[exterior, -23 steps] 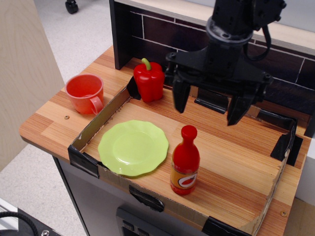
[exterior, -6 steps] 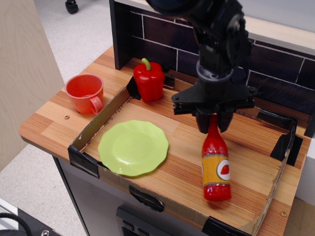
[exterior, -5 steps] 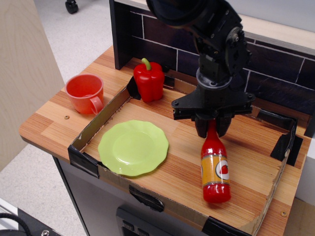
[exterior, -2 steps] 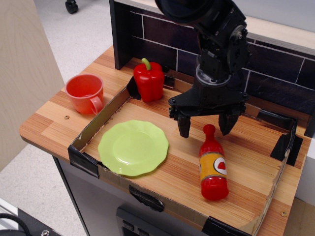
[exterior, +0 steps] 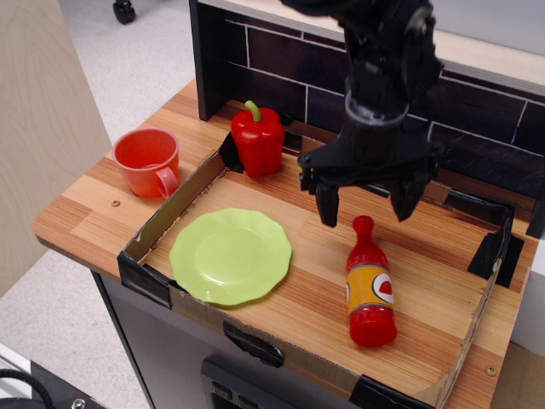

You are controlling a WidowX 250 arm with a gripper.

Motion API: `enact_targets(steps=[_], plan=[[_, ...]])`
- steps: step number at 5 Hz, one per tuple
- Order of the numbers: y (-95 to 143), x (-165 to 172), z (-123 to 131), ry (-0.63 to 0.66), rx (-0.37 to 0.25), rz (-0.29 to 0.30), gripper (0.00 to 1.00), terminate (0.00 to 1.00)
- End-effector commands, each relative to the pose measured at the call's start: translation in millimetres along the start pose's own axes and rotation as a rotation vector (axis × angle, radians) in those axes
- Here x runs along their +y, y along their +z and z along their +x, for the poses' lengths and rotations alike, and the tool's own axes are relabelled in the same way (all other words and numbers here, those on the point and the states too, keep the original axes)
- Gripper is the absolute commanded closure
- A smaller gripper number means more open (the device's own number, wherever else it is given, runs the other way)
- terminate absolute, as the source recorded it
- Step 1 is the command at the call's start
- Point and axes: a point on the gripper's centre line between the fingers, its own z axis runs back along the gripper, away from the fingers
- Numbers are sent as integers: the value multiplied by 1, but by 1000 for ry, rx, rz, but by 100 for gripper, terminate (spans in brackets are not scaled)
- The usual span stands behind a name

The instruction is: Topple hot sauce bottle

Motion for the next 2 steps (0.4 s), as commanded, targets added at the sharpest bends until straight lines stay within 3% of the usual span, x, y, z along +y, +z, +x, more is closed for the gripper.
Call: enact_targets(steps=[1,2], plan=[[38,-8,15,-6,-37,-66,0,0],[38,-8,15,-6,-37,-66,0,100]])
